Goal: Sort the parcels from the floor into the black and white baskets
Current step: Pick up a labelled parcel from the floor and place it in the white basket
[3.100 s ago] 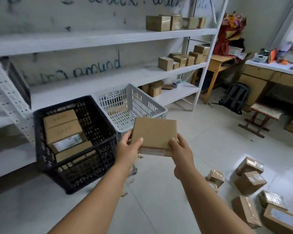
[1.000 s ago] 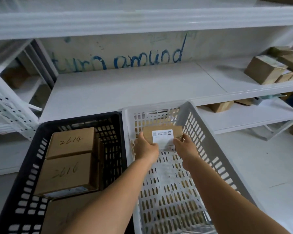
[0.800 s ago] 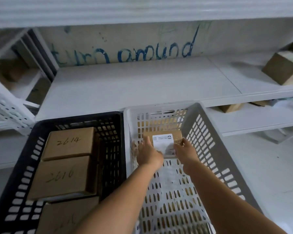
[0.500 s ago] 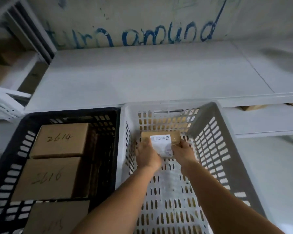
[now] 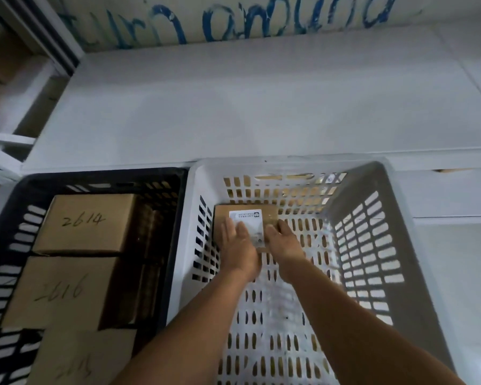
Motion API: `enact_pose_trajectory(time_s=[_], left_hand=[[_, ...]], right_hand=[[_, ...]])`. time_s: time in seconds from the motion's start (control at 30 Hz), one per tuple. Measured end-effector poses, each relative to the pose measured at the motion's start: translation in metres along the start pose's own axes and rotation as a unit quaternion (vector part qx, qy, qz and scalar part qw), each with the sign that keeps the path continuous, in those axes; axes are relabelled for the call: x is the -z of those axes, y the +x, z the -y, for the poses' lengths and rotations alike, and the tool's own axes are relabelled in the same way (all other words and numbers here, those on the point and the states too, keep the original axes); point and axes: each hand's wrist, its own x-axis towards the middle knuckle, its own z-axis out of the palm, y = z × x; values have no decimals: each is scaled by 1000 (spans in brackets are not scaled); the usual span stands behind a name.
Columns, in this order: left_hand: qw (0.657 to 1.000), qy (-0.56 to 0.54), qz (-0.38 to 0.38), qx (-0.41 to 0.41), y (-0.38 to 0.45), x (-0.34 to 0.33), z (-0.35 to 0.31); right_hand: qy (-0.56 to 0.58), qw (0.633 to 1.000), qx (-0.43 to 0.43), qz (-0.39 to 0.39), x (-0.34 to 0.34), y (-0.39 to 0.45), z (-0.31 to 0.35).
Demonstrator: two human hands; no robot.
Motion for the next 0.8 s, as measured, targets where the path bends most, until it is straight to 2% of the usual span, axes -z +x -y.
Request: enact_pose_trajectory(time_s=[0.07,0.13,0.3,0.4,0.5,0.63,0.8], left_hand=[[999,6,44,17,2,2,2],[998,29,57,9,1,5,1],[998,-48,33,-3,-12,16,-6],[989,-145,-12,-6,-29,27,-16],[978,-201,-42,-22,-55,41,-26],[960,-270,-35,-61,-100,59,-35],[947,-293,-5,-129,-177,72,-37]], right_hand=[[-6,1000,11,1,0,0,4],[-19,1000,15,4,0,-2,8],[-22,1000,-11,-11,8,-18,12],[56,997,13,-50,14,-44,12],[120,986,74,-94,20,-85,15],[139,970,134,-149,28,-148,11],[154,949,161,-222,37,-231,-16]])
